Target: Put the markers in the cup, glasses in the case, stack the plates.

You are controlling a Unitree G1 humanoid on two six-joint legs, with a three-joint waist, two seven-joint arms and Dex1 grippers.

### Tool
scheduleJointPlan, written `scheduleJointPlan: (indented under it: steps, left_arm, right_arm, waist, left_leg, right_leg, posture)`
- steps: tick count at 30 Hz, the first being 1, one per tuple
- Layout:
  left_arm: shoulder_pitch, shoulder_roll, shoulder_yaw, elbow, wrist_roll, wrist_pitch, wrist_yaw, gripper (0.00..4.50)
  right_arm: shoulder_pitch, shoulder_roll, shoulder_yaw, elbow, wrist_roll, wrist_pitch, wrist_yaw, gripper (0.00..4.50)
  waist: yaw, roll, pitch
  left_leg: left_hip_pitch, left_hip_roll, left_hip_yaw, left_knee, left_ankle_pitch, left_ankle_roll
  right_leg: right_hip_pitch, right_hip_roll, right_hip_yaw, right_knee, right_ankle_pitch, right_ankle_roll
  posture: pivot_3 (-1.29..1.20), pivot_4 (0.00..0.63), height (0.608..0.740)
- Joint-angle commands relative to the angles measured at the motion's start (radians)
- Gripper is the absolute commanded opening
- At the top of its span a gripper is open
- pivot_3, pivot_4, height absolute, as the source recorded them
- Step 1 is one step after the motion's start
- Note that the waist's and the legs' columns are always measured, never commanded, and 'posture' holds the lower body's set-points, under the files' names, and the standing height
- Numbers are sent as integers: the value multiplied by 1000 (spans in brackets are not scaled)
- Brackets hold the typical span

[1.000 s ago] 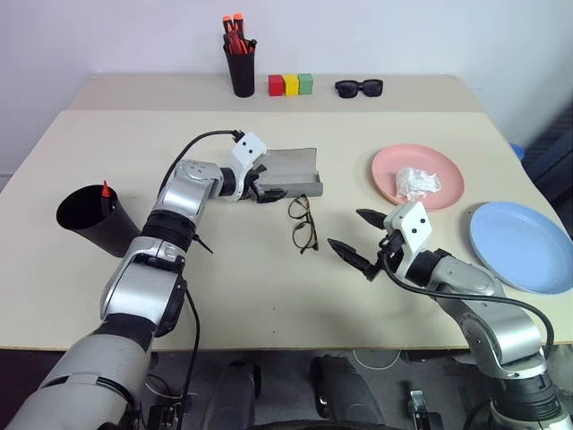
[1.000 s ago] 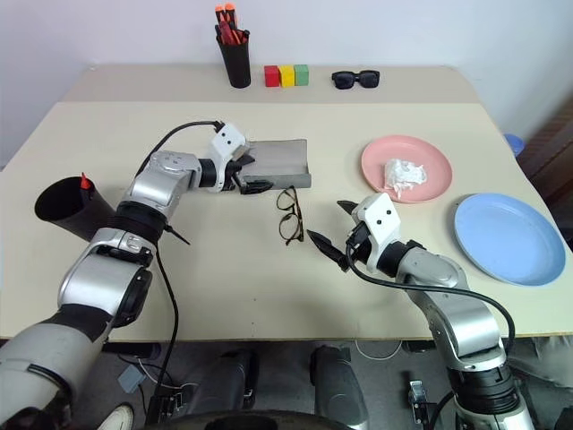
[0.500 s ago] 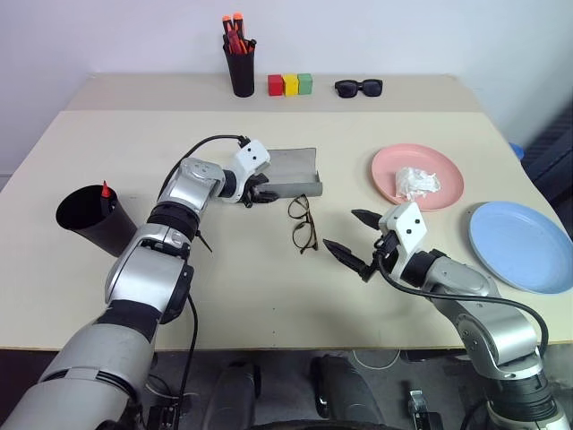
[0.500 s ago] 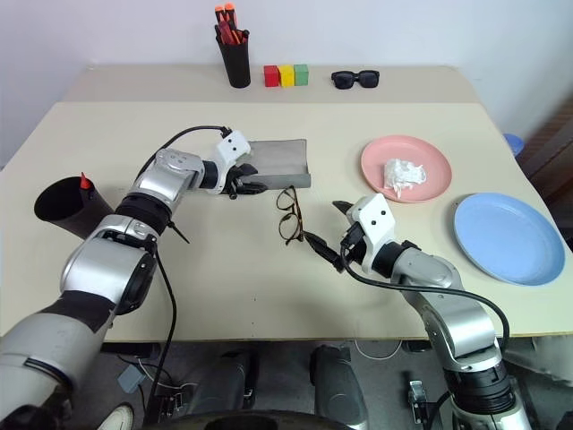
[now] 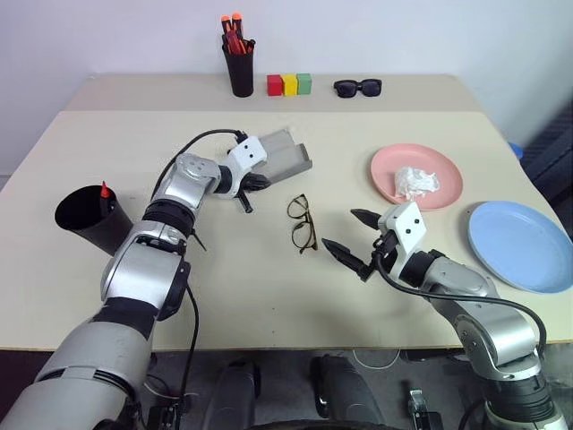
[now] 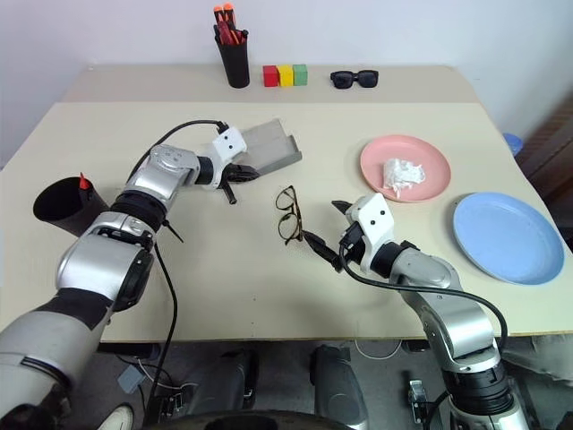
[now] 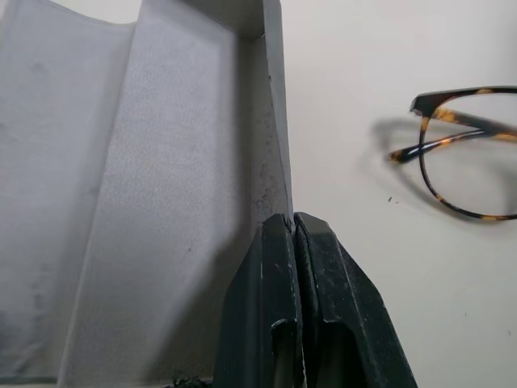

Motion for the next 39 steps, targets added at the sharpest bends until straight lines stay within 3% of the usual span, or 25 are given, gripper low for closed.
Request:
scheduleJointPlan:
  steps: [1,8,18,21,25,30,39]
  left_arm:
    - [33,82,39,-126,-64,-78,-167,39]
    - [187,256,16,-398,-160,-66,-532,39]
    - [286,311,-41,-570,-137,28,-603,39]
    - [305,311,-41,-608,-146,68,-600,841]
    - [334,315,-33,-656,-156,78,-589,2776]
    - [351,317,-12,-697,-177,90,-571,2776]
    - [417,265,105,-831,-292,205,-390,2776]
  right_arm:
    - [-10,-2,-10,-51,13,-5,6,4500]
    - [-28,-4,-10,-41,45,47,20,4500]
    - [-117,23,-43,4,123,151,-12,4500]
    - [-131,23,-48,15,127,164,-15,4500]
    - [-150,25,-46,31,137,194,-25,4500]
    - [-216,28,-26,70,137,319,-78,4500]
    - [-397,168,-105,218,254,620,-194,4500]
  waist:
    - [0,0,0]
    - [3,0,0]
    - [4,0,0]
    - [2,0,0]
    - [2,0,0]
    - [2,0,0]
    - [0,1,0]
  left_leg:
    - [0,0,0,0,0,0]
    - [0,0,0,0,0,0]
    - [0,1,0,3,0,0]
    - [0,1,0,2,0,0]
    - [0,1,0,2,0,0]
    - [0,1,0,3,0,0]
    - [0,2,0,2,0,0]
  right_leg:
    - [0,0,0,0,0,0]
    - [0,0,0,0,0,0]
    - [1,0,0,1,0,-1]
    - [1,1,0,1,0,-1]
    - [1,0,0,1,0,-1]
    - [1,0,0,2,0,-1]
    - [1,0,0,2,0,-1]
  posture:
    - [0,150,740]
    - [0,150,740]
    - [0,150,740]
    - [0,150,740]
    - [0,150,740]
    - [0,150,740]
    - [0,150,740]
